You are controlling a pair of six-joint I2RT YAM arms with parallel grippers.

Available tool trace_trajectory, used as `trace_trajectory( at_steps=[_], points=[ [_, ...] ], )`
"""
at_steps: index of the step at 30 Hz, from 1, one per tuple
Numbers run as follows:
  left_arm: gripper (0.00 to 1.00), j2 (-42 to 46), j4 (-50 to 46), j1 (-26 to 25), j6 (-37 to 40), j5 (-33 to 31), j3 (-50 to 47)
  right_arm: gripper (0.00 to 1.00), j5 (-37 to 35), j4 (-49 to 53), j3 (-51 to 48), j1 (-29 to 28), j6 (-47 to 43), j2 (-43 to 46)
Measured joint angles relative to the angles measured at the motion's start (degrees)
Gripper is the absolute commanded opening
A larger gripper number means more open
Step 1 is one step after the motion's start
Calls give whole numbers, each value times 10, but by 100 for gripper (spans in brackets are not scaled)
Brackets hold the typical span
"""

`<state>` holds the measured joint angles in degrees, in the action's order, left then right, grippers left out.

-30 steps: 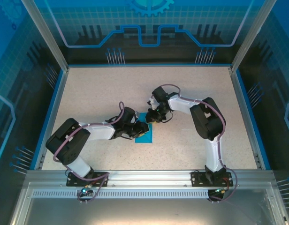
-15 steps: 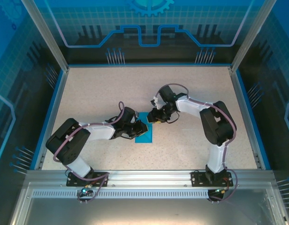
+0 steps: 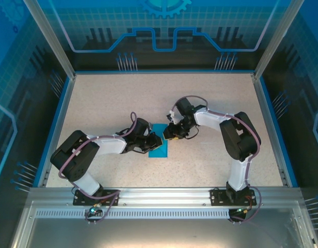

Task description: Fold a paper plane with a square sheet of paper (pick it up from the middle)

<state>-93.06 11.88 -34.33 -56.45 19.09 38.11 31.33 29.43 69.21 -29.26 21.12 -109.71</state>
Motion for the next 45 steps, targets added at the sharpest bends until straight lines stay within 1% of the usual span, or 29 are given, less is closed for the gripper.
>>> trace_trajectory(
  at_steps=[2,9,12,16,18,20,23,26,34,45],
  points=[
    [14,0,0,0,0,0,0,34,6,-1,0,-1,-1,-4],
    [14,0,0,0,0,0,0,33,9,-2,0,-4,-2,-16],
    [13,0,0,0,0,0,0,28,14,-2,0,-6,-3,-19],
    [14,0,0,0,0,0,0,16,24,-6,0,-7,-6,-24],
    [15,0,0,0,0,0,0,13,23,-6,0,-7,-6,-26],
    [18,0,0,0,0,0,0,11,19,-5,0,-7,-7,-26],
    [25,0,0,0,0,0,0,9,8,-5,0,-7,-7,-27],
    [28,5,-4,0,0,-2,0,9,-6,-4,3,-7,-9,-32],
    [28,11,-9,0,0,-2,0,9,-28,-1,14,-7,-19,-48],
    [28,11,-3,0,0,-2,0,10,-28,1,22,-9,-28,-48]
  ],
)
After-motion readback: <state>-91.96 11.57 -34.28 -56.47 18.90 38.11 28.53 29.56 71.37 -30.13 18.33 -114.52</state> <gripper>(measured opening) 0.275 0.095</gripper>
